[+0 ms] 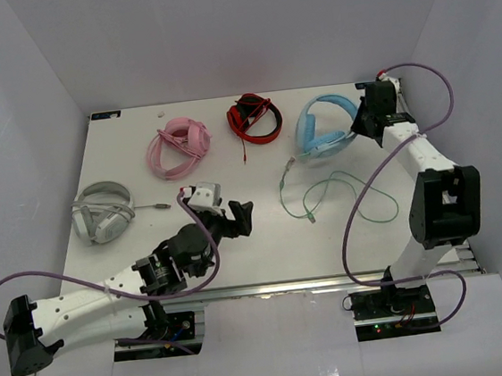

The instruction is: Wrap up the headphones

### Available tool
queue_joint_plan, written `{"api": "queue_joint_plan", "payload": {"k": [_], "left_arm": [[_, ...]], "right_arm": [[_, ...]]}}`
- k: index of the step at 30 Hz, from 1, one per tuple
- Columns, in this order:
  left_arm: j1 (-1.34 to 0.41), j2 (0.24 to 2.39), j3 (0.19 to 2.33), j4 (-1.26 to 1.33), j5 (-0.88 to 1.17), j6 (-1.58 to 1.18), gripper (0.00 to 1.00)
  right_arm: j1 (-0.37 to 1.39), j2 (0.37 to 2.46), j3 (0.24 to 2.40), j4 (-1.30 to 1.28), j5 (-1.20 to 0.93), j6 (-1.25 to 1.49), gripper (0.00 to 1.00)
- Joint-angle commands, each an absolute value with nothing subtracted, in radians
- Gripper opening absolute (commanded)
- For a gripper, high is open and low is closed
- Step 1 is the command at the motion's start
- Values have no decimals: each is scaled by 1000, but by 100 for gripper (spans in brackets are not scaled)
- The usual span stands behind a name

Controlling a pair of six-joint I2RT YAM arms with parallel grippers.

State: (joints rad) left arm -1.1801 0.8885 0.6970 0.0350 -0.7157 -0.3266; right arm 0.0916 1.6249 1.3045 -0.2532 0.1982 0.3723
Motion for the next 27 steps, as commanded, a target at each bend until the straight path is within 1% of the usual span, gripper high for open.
{"api": "queue_joint_plan", "payload": {"k": [1,2,5,10,13,16,18,27], "left_arm": [[-1181,920,992,-258,-550,-346,91],[-1181,934,1053,-323,-500,-336,92],[-1181,974,1216,-441,-448,-288,96],[-1181,1151,1450,-684,-475,-209,96],[-1181,1264,1545,-818,-484,-184,95],[-1181,1342,1591,-887,-449,-170,94],[-1181,1370,1586,-908,-457,-166,91],[-1181,1410,1536,-937,-533,-108,86]], "right_arm": [[173,1462,1277,-244,24,236,8],[193,1417,1238,-244,-43,224,8],[322,1324,1166,-265,-73,189,8],[527,1252,1096,-352,-62,165,8],[595,1188,1049,-359,-15,190,8],[632,1135,999,-343,-19,216,8],[651,1109,965,-320,-37,221,8],[690,1062,905,-280,-134,229,8]]}}
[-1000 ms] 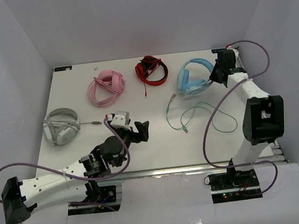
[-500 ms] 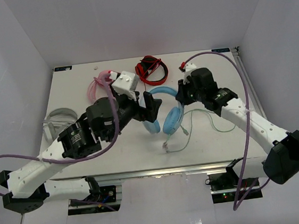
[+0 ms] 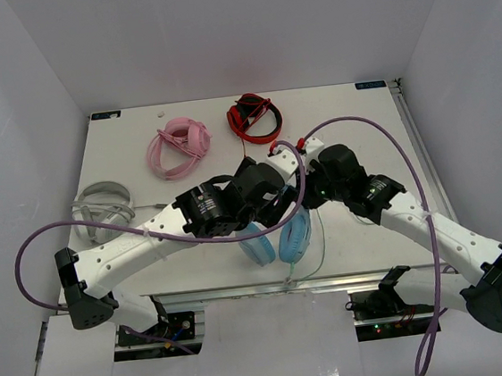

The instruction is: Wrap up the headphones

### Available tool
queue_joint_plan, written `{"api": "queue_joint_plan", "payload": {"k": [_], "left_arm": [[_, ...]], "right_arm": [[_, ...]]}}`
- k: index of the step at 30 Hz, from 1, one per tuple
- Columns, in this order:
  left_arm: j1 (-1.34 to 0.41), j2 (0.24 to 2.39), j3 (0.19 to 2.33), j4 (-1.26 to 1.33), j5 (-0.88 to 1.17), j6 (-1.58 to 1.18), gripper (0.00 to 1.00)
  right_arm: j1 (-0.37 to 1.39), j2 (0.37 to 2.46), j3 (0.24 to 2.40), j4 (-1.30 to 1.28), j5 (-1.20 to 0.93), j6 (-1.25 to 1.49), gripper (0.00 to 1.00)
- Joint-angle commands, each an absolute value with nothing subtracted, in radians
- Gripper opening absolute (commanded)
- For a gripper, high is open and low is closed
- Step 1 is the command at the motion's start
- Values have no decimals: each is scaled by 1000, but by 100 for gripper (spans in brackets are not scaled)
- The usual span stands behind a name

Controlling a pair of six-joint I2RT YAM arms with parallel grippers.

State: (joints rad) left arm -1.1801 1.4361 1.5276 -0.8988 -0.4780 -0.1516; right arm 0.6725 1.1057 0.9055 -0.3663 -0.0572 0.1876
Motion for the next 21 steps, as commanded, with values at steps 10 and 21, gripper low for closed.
{"api": "queue_joint_plan", "payload": {"k": [10,21], "left_arm": [[-1181,1506,1580,-1008,-535,-39,79],[-1181,1527,1578,-971,-580,-2,71]], "right_arm": [[699,997,887,-273,-205,227,8],[709,979,881,-275,-217,227,8]]}}
